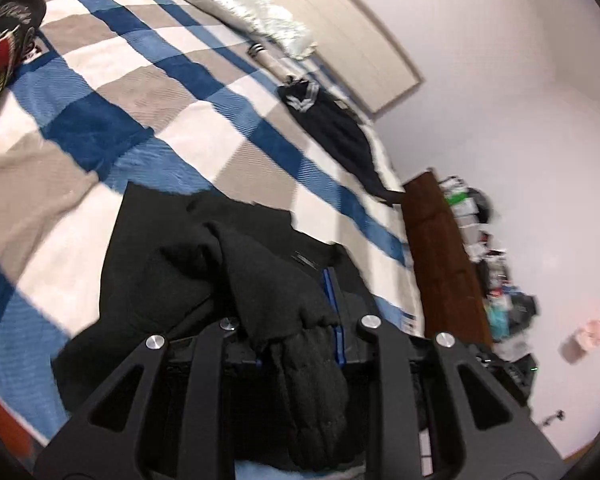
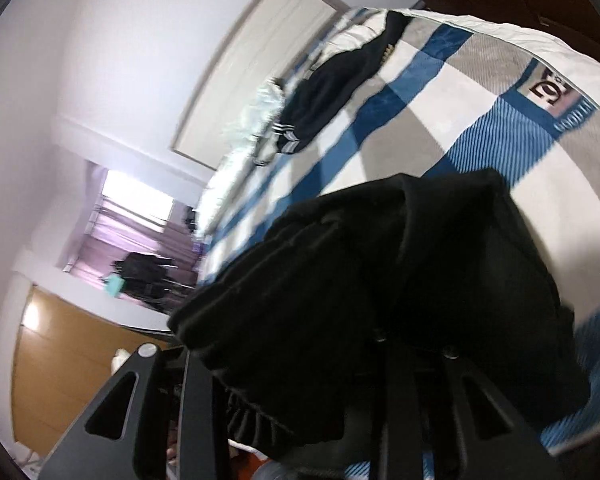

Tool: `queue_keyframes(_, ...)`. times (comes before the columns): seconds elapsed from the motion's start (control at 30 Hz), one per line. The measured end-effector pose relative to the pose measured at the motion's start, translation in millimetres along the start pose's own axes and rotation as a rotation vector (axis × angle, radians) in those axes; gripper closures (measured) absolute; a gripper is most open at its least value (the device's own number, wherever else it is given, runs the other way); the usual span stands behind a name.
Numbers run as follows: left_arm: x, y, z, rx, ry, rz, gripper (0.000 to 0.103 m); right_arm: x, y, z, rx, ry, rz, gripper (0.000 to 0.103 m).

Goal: Fold large clothes

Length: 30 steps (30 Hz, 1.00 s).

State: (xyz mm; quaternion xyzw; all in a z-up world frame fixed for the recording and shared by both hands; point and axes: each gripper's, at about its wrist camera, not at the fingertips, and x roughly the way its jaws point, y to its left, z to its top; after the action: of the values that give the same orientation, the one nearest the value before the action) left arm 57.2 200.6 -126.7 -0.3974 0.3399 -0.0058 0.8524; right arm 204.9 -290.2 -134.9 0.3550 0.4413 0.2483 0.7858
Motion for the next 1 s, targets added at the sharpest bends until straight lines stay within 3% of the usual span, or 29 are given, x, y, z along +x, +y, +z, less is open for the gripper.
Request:
queue_keyframes(0.33, 144.2, 46.3, 60.9, -0.003, 0.057, 0.208, 0.079, 149.9, -40.3, 69.1, -0.035, 0.103, -0.208, 0.073)
queue_keyframes(0.53, 195.4, 71.3, 73.3, 0.044, 0.035, 0.262, 0.078, 212.8, -70.5, 81.1, -0.075, 0.13, -0.245, 0.073)
queue_keyframes(0.73, 233.9, 88.8, 62.7, 0.097, 0.014, 0.276, 0.076, 237.7, -96.6, 71.7, -0.128, 0.113, -0.225, 0.073)
queue_keyframes(0.87, 234.8, 87.6, 65.7, 0.104, 0.018, 0.272, 0.077, 233.5, -93.9, 71.5, -0.116, 0.126, -0.219, 0.072)
queue_keyframes(0.93, 229.6, 80.9, 65.8, 0.113, 0.027, 0.281, 0.076, 225.9, -88.4, 74.2, -0.102, 0.141, -0.205, 0.068)
queue_keyframes(0.97, 226.4, 76.4, 66.0, 0.12, 0.03, 0.284, 0.075, 220.1, -84.6, 75.3, -0.094, 0.15, -0.194, 0.062)
queue_keyframes(1.0, 219.5, 72.3, 66.2, 0.127, 0.038, 0.288, 0.074, 217.5, -80.9, 76.4, -0.091, 0.156, -0.182, 0.049)
